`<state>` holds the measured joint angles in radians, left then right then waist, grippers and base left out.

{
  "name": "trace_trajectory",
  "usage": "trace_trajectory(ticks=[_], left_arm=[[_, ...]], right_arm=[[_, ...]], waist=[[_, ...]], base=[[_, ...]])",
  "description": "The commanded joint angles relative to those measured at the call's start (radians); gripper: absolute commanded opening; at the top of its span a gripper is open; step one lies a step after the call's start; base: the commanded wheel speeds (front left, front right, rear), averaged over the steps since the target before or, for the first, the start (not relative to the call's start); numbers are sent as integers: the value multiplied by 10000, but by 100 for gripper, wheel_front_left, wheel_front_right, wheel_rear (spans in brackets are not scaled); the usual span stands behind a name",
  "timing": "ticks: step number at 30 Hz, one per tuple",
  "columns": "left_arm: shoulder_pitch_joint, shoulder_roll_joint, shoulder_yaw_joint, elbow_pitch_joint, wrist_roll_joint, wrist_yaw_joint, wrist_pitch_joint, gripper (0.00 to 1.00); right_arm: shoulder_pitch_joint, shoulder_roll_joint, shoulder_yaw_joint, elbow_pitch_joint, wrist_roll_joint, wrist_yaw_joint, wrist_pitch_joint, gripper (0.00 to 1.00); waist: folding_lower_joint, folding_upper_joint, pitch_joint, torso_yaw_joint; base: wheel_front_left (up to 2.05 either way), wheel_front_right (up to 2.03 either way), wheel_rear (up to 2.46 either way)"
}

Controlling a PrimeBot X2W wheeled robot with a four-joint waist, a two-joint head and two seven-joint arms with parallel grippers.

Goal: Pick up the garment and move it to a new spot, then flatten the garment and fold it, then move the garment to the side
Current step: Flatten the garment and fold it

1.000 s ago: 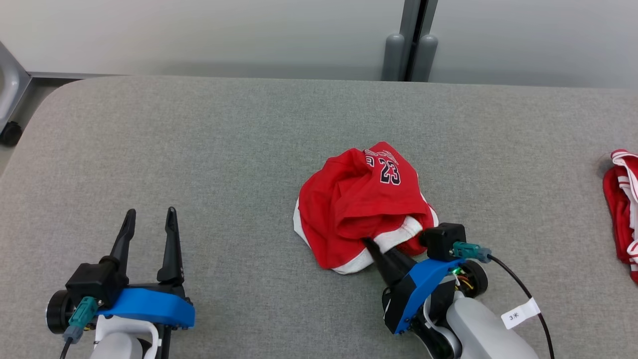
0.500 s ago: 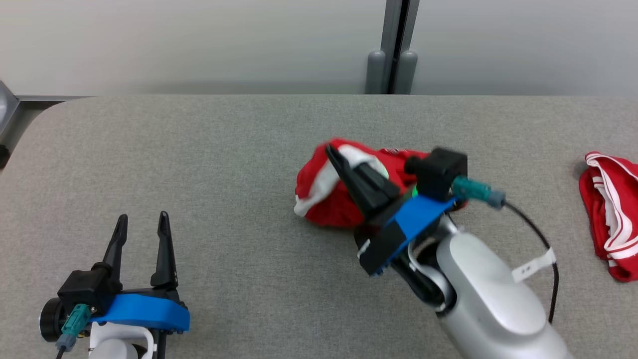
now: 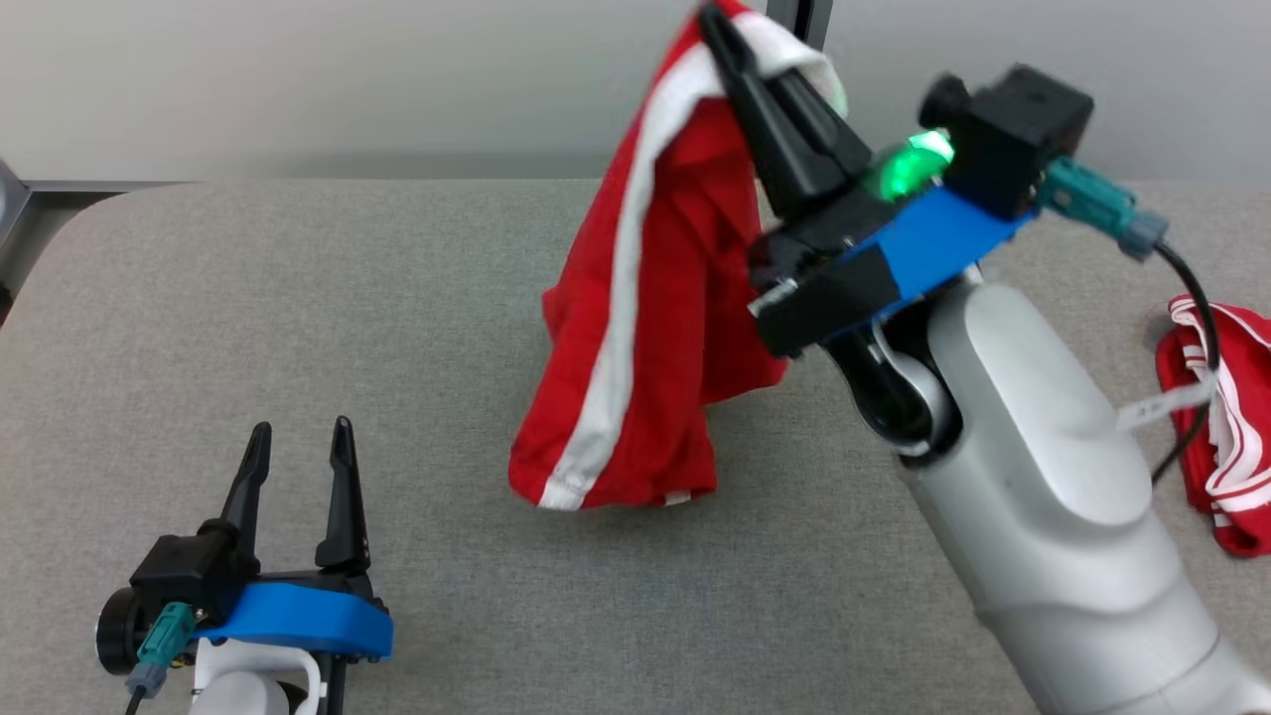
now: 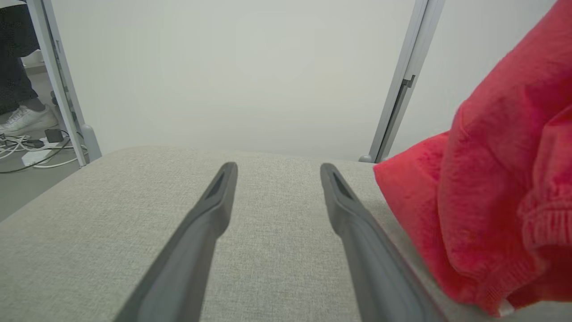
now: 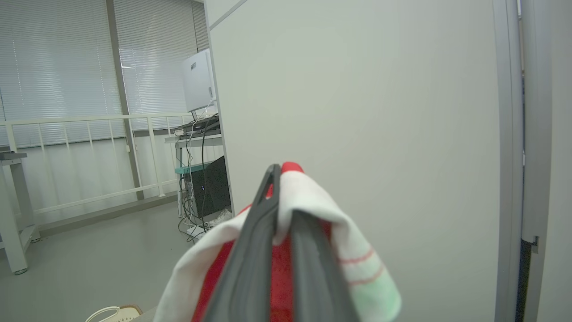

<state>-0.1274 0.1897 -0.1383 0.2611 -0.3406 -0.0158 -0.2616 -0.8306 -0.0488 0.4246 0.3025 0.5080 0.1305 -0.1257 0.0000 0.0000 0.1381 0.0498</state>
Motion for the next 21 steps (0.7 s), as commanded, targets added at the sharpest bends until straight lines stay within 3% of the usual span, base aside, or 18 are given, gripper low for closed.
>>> trace_trajectory(ticks=[1, 8, 15, 16, 17, 21], left_arm=[[-71, 13, 38, -4, 70, 3, -43, 100], [-21, -26, 171, -78, 72, -6, -45, 100], [-111, 53, 252, -99, 122, -35, -44, 100], [-127, 64, 259, -88, 124, -39, -45, 100], [-138, 77, 277, -72, 124, -48, -45, 100], [-78, 102, 330, -10, 135, -71, -45, 100]], right_arm=[[752, -31, -258, 163, -233, 5, 53, 0], [3846, -218, -2400, 759, -1558, 5, 54, 0], [5466, -199, -3569, 993, -2420, 6, -128, 0], [5633, -180, -3678, 1017, -2524, 6, -81, 36], [5779, -163, -3817, 1007, -2589, 6, -6, 100], [6333, -134, -4482, 776, -2975, 6, 136, 100]], waist=[[0, 0, -3, -44], [0, 0, 134, -263], [0, 0, 240, -455], [0, 0, 236, -472], [0, 0, 228, -488], [0, 0, 135, -557]], base=[[0, 0, 0], [0, 0, 0], [0, 0, 0], [0, 0, 0], [0, 0, 0], [0, 0, 0]])
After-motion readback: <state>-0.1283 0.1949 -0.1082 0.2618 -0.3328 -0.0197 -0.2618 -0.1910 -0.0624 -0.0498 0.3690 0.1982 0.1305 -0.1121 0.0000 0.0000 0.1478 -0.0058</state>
